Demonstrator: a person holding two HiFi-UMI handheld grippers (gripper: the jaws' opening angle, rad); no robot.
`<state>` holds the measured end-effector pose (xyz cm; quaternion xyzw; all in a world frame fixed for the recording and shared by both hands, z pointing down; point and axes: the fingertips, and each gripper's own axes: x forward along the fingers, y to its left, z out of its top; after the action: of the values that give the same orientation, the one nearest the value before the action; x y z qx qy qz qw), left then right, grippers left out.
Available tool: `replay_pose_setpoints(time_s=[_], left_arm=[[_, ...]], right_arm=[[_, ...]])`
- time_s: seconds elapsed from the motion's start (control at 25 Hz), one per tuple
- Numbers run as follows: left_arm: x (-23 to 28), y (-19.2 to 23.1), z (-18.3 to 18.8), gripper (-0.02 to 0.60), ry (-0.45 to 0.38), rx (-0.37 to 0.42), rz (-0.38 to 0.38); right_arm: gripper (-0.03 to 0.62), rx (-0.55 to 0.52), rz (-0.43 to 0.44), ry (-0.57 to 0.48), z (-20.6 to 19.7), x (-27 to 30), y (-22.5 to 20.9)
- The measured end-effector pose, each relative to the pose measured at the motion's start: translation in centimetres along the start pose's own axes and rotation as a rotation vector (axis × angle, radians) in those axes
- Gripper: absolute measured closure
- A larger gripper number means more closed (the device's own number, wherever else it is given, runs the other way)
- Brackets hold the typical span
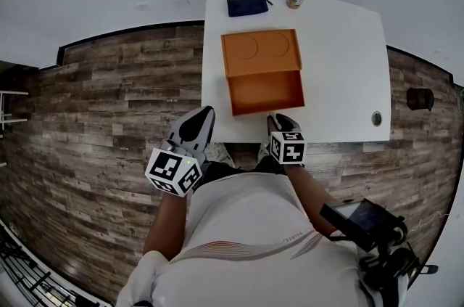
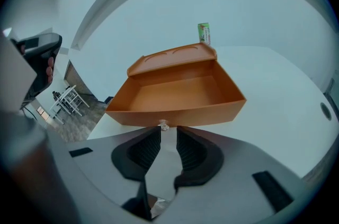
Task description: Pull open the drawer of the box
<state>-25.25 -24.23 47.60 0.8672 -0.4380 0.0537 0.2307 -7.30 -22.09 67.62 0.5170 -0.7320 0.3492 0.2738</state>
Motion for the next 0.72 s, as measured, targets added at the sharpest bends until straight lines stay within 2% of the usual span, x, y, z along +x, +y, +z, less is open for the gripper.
replay_pose_setpoints(time_s=[0.12, 0.16, 0.2, 0.24, 0.56, 0.72], left_arm=[[-0.1, -0.2, 0.2, 0.571, -0.007, 0.002, -0.012], [-0.1, -0.3, 0.4, 0.571, -0.012, 0.003, -0.017], [-0.1, -0.3, 0.5, 0.571, -0.017, 0.005, -0.025], [-0.3, -0.4, 0.7, 0.571, -0.022, 0.007, -0.035], [-3.5, 0.0, 1.1, 0.571, -0.033, 0.056, -0.102], [-4.5, -0.2, 2.6, 0.571, -0.083, 0.067, -0.081]], right_arm=[[0.511, 0.016, -0.019, -0.074, 1.6, -2.6, -0.6], [0.528, 0.012, -0.027, -0.111, 2.5, -3.5, -0.7], [0.581, 0.005, -0.034, -0.154, 3.6, -4.5, -0.8], [0.589, -0.005, -0.039, -0.202, 4.8, -5.5, -0.7], [0.589, -0.115, -0.028, -0.630, 17.1, -16.6, 3.5], [0.589, -0.167, 0.024, -0.753, 20.6, -21.1, 5.3]])
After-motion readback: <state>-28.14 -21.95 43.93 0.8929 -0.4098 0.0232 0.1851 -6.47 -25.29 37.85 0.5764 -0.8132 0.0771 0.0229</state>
